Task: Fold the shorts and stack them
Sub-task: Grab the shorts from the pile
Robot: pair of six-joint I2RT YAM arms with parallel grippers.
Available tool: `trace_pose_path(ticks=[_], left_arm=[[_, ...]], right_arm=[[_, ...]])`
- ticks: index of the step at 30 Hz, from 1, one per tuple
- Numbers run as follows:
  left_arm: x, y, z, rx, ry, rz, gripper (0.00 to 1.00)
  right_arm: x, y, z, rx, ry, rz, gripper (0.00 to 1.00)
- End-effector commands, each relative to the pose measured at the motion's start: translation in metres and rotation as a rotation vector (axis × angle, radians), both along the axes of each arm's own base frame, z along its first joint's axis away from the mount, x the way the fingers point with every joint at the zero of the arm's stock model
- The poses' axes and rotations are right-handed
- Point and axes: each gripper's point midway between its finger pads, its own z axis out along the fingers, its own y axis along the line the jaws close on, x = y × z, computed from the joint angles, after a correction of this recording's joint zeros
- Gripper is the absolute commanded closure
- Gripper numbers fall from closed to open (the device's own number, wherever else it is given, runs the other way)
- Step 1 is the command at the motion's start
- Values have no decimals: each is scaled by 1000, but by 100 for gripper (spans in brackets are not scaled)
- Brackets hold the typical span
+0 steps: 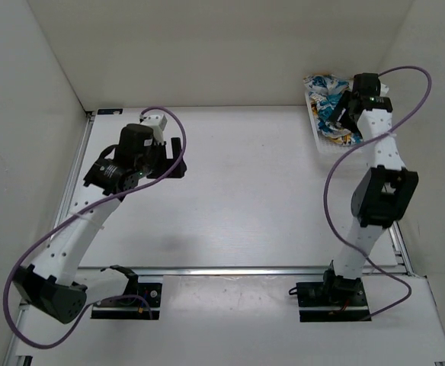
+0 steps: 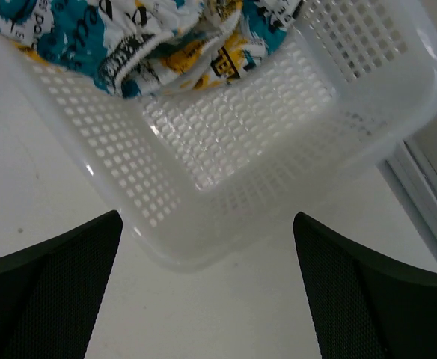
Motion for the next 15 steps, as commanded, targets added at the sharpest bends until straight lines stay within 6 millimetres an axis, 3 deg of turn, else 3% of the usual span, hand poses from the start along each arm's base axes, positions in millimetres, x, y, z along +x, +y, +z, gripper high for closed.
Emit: trace_pose_path(ticks=[1,2,3,7,8,9,11,13,15], left_arm=[[8,3,1,16,-2,33,1],[9,3,6,11,-11,33,1],[12,3,1,25,-1,42,1],[22,3,-12,56,34,58,1],[26,1,-16,63,47,57,1],[28,0,-20,68,58,57,1],[33,-2,-26,80,82,57,1],[35,-6,-28,77,92,48,1],[38,-7,-28,78,93,48,1]], right_arm=[[31,0,-26,70,48,21,0],[46,-2,-13,65,3,22,0],[56,-5,-32,80,29,22,0],[96,-15,-50,108,-17,5,0],[108,-12,-67,130,-15,22,0],[119,-18,-60,142,-60,13,0],[138,-18,-75,152,-89,13,3],[152,-19,-67,171,-143,33,11],[163,-16,-61,184,-191,59,31]])
